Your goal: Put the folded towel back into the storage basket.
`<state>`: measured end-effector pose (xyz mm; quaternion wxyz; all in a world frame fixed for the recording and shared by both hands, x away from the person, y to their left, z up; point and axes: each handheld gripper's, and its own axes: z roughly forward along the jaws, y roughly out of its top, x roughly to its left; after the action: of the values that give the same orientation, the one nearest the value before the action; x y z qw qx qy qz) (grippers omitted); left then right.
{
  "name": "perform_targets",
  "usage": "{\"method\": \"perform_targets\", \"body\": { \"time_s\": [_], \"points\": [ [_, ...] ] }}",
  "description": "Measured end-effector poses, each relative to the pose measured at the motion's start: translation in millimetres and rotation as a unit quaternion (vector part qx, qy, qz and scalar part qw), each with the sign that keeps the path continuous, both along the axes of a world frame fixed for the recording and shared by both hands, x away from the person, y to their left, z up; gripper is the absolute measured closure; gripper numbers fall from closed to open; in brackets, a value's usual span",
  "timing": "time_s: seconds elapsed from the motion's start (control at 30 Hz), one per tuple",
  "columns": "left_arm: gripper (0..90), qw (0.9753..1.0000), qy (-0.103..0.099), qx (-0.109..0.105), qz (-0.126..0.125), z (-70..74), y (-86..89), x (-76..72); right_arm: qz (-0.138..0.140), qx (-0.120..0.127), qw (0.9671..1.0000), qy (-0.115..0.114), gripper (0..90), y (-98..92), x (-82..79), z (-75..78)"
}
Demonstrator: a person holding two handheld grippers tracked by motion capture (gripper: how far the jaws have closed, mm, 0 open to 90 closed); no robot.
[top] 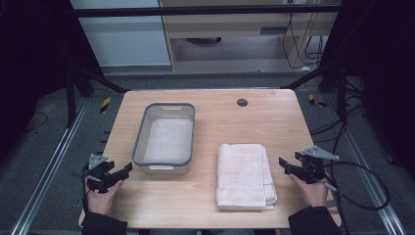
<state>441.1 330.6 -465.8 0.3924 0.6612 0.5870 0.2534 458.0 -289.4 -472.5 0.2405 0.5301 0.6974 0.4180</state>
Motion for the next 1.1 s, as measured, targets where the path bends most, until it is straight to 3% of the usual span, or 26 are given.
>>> {"method": "perform_targets", "body": {
  "time_s": [0.17,0.43,0.7,0.8,1.1],
  "points": [
    [26.8,0.9996,-0.029,0.002,-0.004,10.3,-4.4,-7.3,0.0,-0.008,1.0,0.003,27.3,-0.8,-0.6,-0.2],
    [29.3,0.9984,-0.056,-0.001,-0.013,22.5,-9.7,-13.5,0.005,-0.012,0.9999,-0.006,26.9,1.7,-1.7,4.7],
    [32.7,0.9969,-0.073,-0.013,-0.026,34.2,-15.1,-17.9,0.011,-0.005,0.9999,-0.011,29.4,2.8,-1.6,12.3],
    [33.2,0.9966,-0.074,-0.022,-0.028,37.8,-17.1,-18.4,0.015,-0.004,0.9998,-0.015,29.9,4.0,-1.2,15.2],
    [34.8,0.996,-0.08,-0.025,-0.032,46.8,-23.2,-16.1,0.017,0.009,0.9995,-0.023,31.6,4.1,-0.7,24.0]
  ]
}}
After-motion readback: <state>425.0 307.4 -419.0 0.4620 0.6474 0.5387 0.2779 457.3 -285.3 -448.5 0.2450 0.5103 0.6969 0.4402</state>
